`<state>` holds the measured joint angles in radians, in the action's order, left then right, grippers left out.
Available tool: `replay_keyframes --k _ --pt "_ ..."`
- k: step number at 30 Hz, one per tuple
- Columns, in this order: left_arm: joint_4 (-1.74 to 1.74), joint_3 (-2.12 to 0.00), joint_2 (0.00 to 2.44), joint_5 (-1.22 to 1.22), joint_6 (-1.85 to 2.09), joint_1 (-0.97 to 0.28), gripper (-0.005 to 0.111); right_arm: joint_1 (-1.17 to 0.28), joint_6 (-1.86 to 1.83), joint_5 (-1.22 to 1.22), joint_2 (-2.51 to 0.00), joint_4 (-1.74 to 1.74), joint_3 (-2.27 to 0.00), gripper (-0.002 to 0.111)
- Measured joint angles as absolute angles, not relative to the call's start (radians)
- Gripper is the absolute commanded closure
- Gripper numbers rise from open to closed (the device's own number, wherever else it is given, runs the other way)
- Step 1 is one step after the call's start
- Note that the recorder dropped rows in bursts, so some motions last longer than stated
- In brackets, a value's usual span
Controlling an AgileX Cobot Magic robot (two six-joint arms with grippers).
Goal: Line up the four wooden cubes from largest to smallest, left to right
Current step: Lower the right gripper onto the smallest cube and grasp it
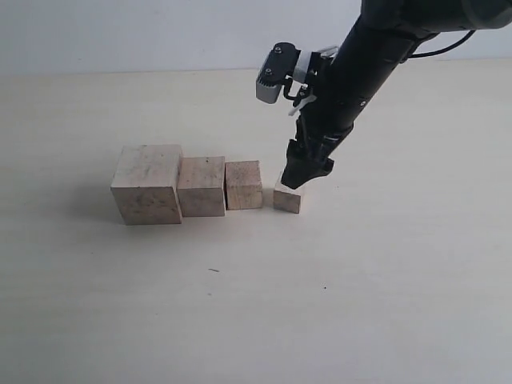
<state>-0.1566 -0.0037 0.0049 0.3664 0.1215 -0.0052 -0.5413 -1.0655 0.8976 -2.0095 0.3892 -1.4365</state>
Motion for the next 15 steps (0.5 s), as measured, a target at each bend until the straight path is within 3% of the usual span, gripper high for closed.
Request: replay_keyframes --k 15 --pt "-0.157 -0.004 0.005 0.366 0.122 -0.005 0.107 -0.541 -1.065 0.889 -2.118 0.389 -1.437 0.027"
